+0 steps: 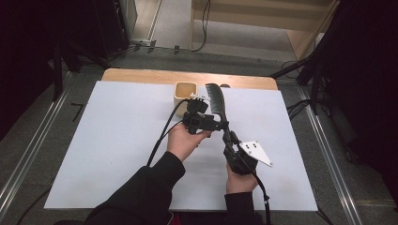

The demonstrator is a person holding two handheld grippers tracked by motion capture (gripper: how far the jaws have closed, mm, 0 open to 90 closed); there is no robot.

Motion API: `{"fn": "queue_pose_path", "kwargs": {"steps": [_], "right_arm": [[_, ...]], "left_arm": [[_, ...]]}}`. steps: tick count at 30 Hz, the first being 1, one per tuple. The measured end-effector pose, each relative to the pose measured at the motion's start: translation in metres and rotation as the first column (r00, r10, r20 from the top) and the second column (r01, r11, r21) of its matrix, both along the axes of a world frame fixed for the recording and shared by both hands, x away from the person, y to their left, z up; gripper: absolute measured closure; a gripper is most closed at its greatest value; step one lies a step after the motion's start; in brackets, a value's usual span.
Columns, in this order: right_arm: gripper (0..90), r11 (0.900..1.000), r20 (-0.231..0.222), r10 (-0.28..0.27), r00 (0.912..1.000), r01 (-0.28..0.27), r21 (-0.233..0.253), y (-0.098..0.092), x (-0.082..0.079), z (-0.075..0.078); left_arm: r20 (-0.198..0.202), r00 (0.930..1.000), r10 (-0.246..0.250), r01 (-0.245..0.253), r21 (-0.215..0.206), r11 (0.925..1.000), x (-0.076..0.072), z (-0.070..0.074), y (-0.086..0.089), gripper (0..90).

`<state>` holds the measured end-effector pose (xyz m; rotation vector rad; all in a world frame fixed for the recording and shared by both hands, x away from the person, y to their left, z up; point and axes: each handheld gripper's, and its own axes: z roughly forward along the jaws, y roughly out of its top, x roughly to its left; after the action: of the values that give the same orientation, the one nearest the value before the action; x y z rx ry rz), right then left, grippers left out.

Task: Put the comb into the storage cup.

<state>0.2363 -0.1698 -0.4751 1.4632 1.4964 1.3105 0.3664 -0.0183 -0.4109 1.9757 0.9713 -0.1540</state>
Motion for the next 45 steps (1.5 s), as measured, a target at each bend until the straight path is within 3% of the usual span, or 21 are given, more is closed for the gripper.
{"fn": "queue_pose_path", "kwargs": {"steps": [10, 19, 22, 23, 29, 45], "right_arm": [[70.4, 1.000, 0.008, -0.013, 0.9999, 0.013, 0.008, 0.003, 0.001, 0.001], [70.3, 0.999, 0.013, -0.038, 0.9992, 0.038, -0.011, 0.008, 0.001, -0.001], [70.3, 0.999, 0.013, -0.036, 0.9993, 0.037, -0.014, 0.008, 0.002, -0.001], [70.3, 0.999, 0.014, -0.039, 0.9991, 0.039, -0.014, 0.008, 0.001, -0.001], [70.3, 0.999, 0.000, -0.044, 0.9990, 0.044, -0.004, 0.009, 0.002, -0.003], [70.2, 0.999, -0.026, -0.039, 0.9989, 0.038, -0.013, 0.012, 0.004, -0.008]], "left_arm": [[-0.030, 0.9994, 0.015, -0.016, -0.009, 0.9998, 0.001, -0.005, -0.012, 32.2], [-0.019, 0.9977, 0.064, -0.065, -0.010, 0.9979, 0.000, -0.006, -0.015, 47.4], [-0.045, 0.9957, 0.080, -0.081, -0.014, 0.9966, 0.000, -0.007, -0.016, 50.8], [-0.045, 0.9952, 0.087, -0.088, -0.014, 0.9960, 0.000, -0.008, -0.015, 56.1], [-0.112, 0.9874, 0.111, -0.116, -0.032, 0.9928, 0.003, -0.013, -0.014, 59.2], [-0.161, 0.9850, 0.063, -0.075, -0.068, 0.9949, 0.007, -0.015, -0.009, 66.2]]}}
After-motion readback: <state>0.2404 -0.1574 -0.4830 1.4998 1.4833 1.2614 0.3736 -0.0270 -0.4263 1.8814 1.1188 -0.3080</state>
